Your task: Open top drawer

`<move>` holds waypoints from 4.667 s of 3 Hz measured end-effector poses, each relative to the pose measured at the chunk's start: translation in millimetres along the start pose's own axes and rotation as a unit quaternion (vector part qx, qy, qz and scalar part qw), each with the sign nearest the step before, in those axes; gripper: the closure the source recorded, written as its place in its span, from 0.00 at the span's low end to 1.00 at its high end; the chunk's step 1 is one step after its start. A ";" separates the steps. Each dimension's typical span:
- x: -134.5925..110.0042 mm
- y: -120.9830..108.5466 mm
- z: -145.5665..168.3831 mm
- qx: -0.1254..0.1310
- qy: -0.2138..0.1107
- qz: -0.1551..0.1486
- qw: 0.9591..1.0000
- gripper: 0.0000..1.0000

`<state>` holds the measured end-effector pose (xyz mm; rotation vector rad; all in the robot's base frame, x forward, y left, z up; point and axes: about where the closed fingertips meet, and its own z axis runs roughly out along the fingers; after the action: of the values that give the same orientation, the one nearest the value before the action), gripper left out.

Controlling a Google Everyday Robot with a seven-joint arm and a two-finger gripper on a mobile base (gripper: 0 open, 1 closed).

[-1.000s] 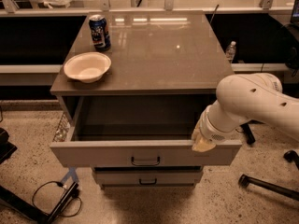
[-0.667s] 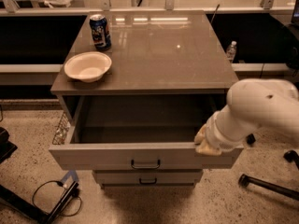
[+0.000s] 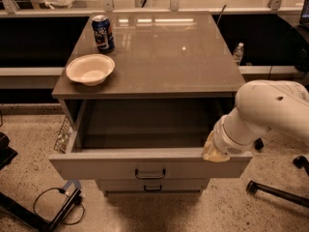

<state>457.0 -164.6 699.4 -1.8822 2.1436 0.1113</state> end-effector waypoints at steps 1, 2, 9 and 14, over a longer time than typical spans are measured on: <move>-1.9 -22.5 -13.8 0.008 0.017 -0.024 1.000 1.00; -2.4 -57.9 -44.8 0.018 0.057 -0.053 0.997 1.00; -32.3 36.0 -15.5 -0.115 0.063 -0.022 0.991 1.00; 6.8 -31.4 61.1 -0.059 0.004 -0.059 0.996 1.00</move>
Offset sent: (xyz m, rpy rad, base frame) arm 0.0881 -0.0331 0.0952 -0.2450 -0.0676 0.1272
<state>497.0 -160.8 643.3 -2.0731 2.0677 0.2114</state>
